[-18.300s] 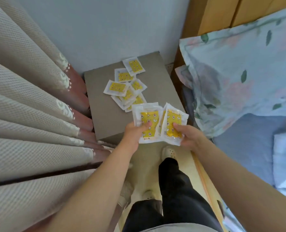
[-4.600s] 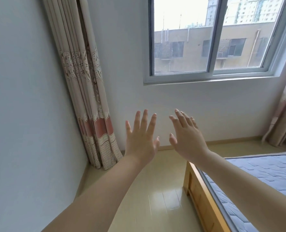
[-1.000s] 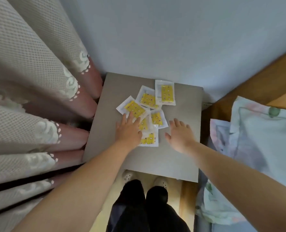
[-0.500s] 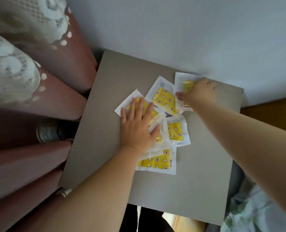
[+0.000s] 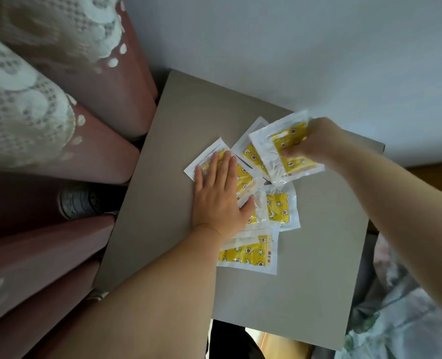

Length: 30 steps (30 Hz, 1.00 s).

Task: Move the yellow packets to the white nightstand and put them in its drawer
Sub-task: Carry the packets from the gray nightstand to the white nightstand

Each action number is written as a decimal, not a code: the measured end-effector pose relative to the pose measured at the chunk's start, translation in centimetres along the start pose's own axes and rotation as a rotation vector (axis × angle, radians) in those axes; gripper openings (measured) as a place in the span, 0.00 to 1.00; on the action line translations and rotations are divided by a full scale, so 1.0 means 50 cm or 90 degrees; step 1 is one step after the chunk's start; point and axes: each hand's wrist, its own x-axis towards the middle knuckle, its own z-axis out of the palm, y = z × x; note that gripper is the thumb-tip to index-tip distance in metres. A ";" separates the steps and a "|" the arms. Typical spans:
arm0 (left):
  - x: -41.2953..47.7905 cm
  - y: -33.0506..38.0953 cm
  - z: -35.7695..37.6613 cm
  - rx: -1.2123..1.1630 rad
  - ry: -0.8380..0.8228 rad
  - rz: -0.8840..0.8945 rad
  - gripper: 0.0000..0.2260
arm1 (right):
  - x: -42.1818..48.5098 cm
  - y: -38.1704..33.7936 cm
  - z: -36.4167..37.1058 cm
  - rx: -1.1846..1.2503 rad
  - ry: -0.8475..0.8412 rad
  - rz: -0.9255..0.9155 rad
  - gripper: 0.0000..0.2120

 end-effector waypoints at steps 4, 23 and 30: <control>0.000 -0.001 -0.001 0.012 -0.008 -0.002 0.36 | 0.009 -0.037 0.069 -0.222 0.023 -0.102 0.19; 0.002 0.000 0.002 -0.005 0.019 -0.010 0.31 | -0.083 0.105 0.062 0.584 0.126 0.210 0.07; 0.012 0.023 -0.031 -0.024 -0.082 -0.095 0.33 | -0.130 0.170 0.126 0.685 0.051 0.310 0.08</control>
